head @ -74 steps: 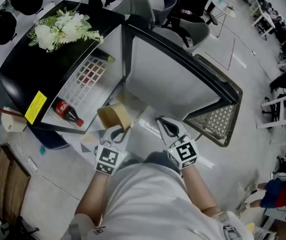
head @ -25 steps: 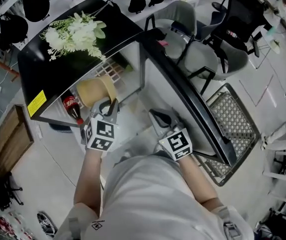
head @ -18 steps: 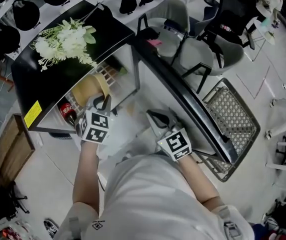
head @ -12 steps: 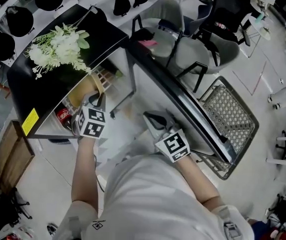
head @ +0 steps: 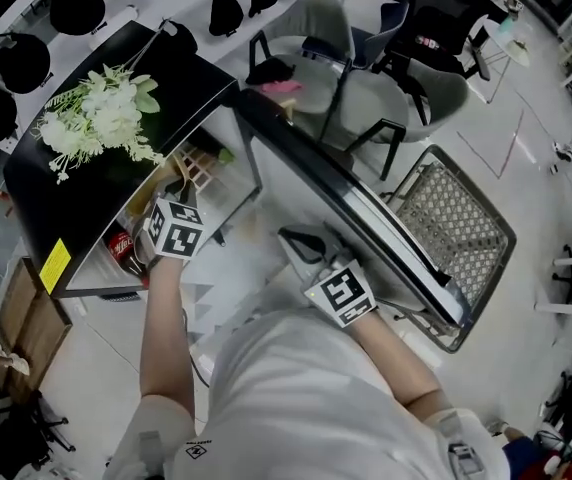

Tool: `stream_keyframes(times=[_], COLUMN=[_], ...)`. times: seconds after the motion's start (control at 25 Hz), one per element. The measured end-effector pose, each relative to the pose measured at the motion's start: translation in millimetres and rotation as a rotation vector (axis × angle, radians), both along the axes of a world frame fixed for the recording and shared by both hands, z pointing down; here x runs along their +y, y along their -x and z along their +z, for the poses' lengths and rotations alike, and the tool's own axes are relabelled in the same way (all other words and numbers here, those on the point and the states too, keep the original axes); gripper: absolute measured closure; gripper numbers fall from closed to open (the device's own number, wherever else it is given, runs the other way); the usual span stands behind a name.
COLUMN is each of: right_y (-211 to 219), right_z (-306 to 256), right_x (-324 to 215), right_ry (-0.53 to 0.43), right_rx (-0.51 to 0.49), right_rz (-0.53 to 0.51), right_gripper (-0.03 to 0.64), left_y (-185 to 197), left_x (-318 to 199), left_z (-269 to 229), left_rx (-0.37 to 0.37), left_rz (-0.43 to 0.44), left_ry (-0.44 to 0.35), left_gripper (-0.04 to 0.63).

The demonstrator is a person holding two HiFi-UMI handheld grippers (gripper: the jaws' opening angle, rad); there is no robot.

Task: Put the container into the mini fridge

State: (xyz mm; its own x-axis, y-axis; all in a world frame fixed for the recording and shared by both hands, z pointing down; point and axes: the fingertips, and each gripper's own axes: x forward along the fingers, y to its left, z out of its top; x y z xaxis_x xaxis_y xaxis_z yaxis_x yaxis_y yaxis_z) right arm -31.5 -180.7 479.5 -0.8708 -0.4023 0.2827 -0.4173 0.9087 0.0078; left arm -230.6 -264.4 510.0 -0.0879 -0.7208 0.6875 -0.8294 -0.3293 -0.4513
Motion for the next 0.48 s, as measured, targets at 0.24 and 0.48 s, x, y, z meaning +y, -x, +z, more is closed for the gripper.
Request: stream_keyframes(times=[0.24, 0.48], right_y=[0.4, 0.5], right_z=[0.9, 0.6], right_x=[-0.5, -0.5], right_ry=[0.001, 0.003], right_rx=[0.003, 0.005], right_rz=[-0.006, -0.010], right_gripper=[0.614, 0.614], left_y=[3.8, 3.0], left_x=[-10.1, -15.8], left_z=[11.6, 18.1], left_rx=[-0.049, -0.074], left_rz=[0.006, 0.007], left_ry=[0.047, 0.064], left_gripper=[0.568, 0.563])
